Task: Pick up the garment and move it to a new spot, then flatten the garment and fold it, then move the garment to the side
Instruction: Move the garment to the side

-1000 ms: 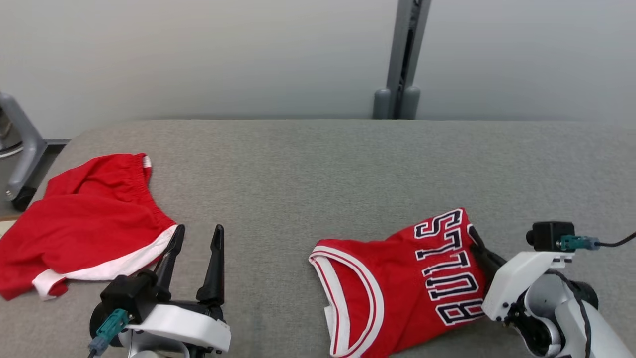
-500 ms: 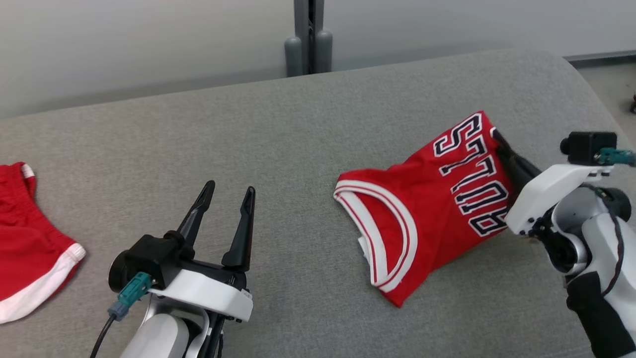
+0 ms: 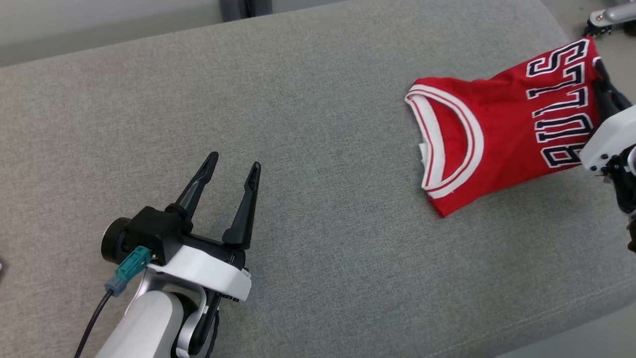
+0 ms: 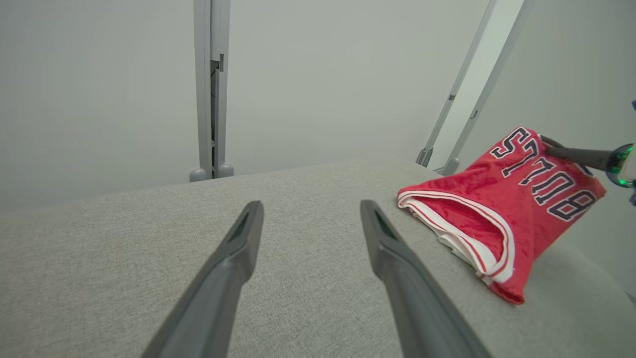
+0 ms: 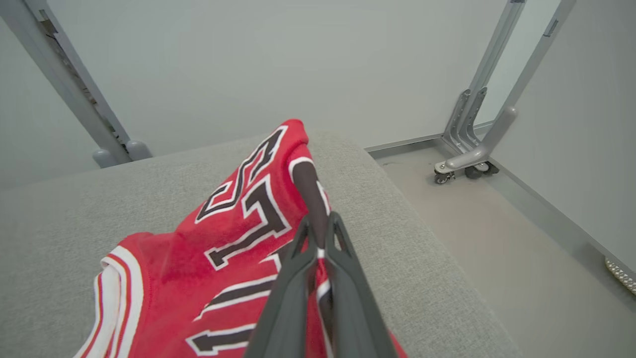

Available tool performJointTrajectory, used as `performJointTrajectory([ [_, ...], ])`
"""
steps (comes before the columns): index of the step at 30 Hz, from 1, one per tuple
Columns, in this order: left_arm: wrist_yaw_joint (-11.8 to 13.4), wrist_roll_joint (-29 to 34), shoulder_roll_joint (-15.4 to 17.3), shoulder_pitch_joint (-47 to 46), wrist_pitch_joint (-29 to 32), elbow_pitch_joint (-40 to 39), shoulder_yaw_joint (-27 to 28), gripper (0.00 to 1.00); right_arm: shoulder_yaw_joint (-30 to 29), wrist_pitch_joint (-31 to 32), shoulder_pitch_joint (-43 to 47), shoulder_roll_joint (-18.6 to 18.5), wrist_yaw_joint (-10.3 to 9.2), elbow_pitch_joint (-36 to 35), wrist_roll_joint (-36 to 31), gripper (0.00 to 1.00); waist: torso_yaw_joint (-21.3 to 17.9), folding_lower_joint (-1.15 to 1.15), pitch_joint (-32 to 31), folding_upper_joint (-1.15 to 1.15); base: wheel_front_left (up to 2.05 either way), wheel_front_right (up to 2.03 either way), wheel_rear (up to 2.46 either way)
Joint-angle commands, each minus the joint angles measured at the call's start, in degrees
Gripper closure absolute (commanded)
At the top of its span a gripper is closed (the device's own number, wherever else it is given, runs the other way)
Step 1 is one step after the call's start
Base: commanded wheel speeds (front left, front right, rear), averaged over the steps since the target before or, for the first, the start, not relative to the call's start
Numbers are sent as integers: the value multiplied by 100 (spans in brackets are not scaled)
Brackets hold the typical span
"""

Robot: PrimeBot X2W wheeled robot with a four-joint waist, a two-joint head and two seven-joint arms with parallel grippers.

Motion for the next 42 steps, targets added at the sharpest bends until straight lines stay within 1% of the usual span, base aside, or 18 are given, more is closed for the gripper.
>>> performJointTrajectory([
  [1,-5,29,58,-140,37,-38,6,0,-163,-204,-236,-31,-1,308,-223,100,-30,0,123,0,0,0,0],
  [2,-7,32,73,-141,51,-47,5,0,-209,-276,-302,3,-1,452,-319,100,-20,0,139,0,0,0,0],
  [3,-6,34,83,-132,55,-51,-1,0,-268,-355,-372,36,-1,585,-392,83,-6,0,152,0,0,0,0],
  [4,-1,34,94,-129,65,-48,-1,0,-320,-441,-441,66,-1,692,-480,55,8,0,157,0,0,0,0],
  [5,8,34,97,-128,67,-48,-5,0,-361,-523,-489,76,-1,801,-546,0,27,0,156,0,0,0,0],
  [6,8,34,97,-128,67,-48,-5,0,-361,-523,-489,76,-1,801,-546,0,27,0,156,0,0,0,0],
  [10,28,-16,88,-107,40,-31,1,0,-534,-967,-633,104,-1,1112,-775,0,122,0,95,0,0,0,0],
  [13,44,-48,51,-46,-25,21,12,0,-620,-1229,-653,116,-1,1217,-949,0,202,0,-49,0,0,0,0],
  [15,66,-90,28,16,-90,64,36,0,-649,-1342,-601,171,-1,1165,-999,0,252,0,-186,0,0,0,0],
  [18,103,-159,0,103,-190,139,99,0,-630,-1442,-415,224,-1,895,-1032,0,338,0,-446,0,0,0,0],
  [21,138,-246,10,223,-295,215,209,0,-559,-1472,-135,259,-1,404,-942,0,451,0,-736,0,0,0,0],
  [25,233,-352,87,413,-396,258,412,0,-436,-1479,428,218,-1,-464,-782,0,640,0,-1098,0,0,0,0],
  [30,367,-470,214,695,-466,241,687,0,-328,-1442,1382,152,-1,-1662,-507,0,929,0,-1492,0,0,0,0],
  [33,483,-530,249,938,-472,273,797,0,-395,-1317,2059,128,-1,-2319,-429,0,1110,0,-1766,0,0,0,0],
  [36,598,-553,252,1131,-445,232,825,0,-544,-1162,2723,196,-1,-2966,-472,0,1290,0,-1900,0,0,0,0],
  [39,647,-576,245,1277,-462,234,832,0,-737,-985,3347,329,0,-3567,-519,0,1450,0,-1968,0,0,0,0],
  [42,661,-592,209,1391,-486,271,842,0,-811,-793,3912,491,-1,-4093,-577,0,1558,0,-2012,0,0,0,0],
])
